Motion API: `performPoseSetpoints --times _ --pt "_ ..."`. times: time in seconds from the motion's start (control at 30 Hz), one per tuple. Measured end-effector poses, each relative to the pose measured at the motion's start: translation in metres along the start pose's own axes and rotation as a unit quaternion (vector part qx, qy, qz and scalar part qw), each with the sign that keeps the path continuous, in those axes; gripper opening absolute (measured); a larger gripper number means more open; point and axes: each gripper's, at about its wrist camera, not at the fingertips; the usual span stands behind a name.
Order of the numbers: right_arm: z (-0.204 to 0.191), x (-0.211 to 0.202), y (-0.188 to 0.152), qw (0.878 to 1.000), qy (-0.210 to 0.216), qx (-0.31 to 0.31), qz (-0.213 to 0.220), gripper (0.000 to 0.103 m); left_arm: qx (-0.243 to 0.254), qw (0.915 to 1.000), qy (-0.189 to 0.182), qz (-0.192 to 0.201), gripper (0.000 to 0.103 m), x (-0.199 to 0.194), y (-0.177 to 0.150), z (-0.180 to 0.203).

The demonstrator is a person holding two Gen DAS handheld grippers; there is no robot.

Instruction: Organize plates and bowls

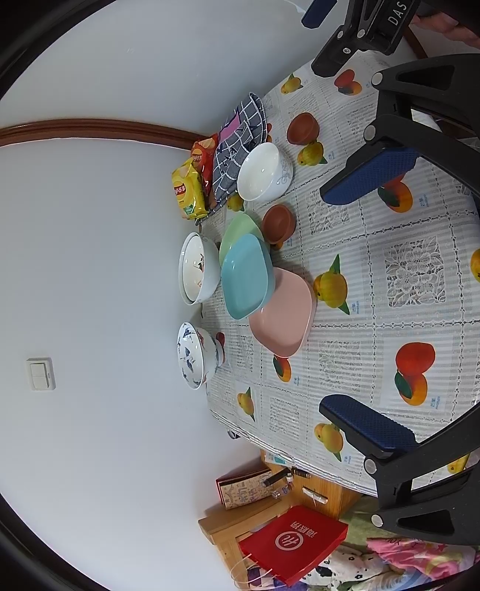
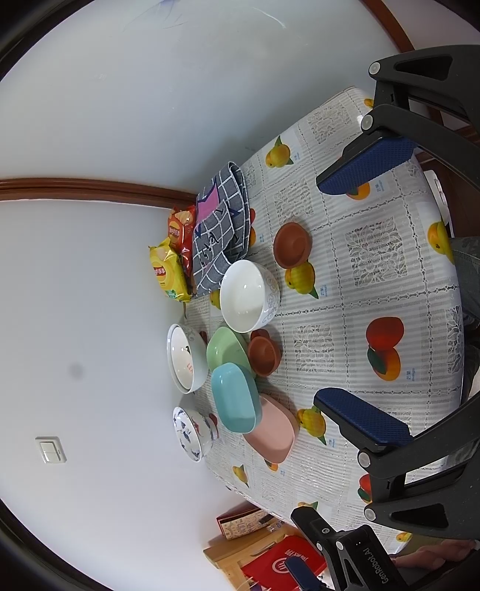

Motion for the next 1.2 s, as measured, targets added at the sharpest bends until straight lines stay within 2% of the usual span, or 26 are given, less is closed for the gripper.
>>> performPoseSetpoints --times 1.2 --pt "-0.0071 -0.0039 0.0075 1.0 0.013 -0.005 0.005 0.103 0.002 1.0 -0.007 0.002 0.103 -0.001 0.0091 -0.0007"
Point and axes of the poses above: each gripper's, at about its wrist camera, not at the fingertips, and x roughly the way its jaws point, z to its right, y to its top, and after that the axes turned 9 degrees about -y, right-handed
